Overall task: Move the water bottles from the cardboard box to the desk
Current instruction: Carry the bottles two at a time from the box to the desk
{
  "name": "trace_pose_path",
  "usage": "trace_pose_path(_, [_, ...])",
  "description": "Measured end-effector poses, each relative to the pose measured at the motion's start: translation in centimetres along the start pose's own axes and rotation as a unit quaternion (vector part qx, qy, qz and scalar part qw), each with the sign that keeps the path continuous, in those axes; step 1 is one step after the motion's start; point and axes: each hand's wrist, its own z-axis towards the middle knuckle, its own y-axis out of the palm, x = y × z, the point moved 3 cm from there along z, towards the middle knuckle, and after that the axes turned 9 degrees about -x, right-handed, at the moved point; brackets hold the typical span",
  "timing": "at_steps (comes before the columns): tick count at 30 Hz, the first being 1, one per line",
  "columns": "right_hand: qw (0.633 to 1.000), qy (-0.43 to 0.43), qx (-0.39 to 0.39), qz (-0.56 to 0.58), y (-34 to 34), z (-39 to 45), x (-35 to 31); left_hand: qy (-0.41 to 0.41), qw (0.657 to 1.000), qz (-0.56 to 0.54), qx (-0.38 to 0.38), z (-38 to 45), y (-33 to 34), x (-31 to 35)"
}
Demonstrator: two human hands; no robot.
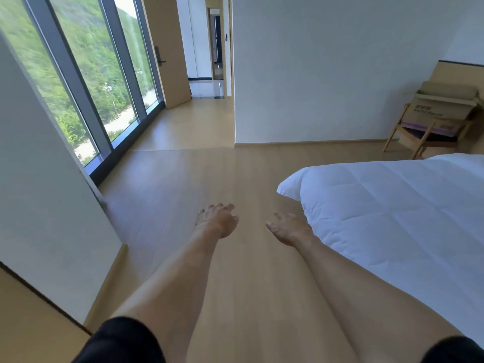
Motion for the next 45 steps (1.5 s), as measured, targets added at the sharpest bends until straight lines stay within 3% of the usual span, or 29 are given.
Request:
trace_pose_path(11, [0.998, -0.030, 0.012, -0.047, -8.5, 17.6, -1.5, -0.004, 1.000, 0.002, 0.013, 18.2, -6.4, 1.5])
trace_pose_path(29, [0.997, 0.062, 0.024, -0.025, -22.6, 47.9, -6.8, 0.063, 0.998, 0.011, -0.019, 56.3, -18.2, -3.0])
trace_pose_path(45, [0.997, 0.071, 0.027, -0.025, -31.4, 73.4, -6.4, 0.089, 0.995, 0.043, -0.014, 81.5, -24.6, 0.9])
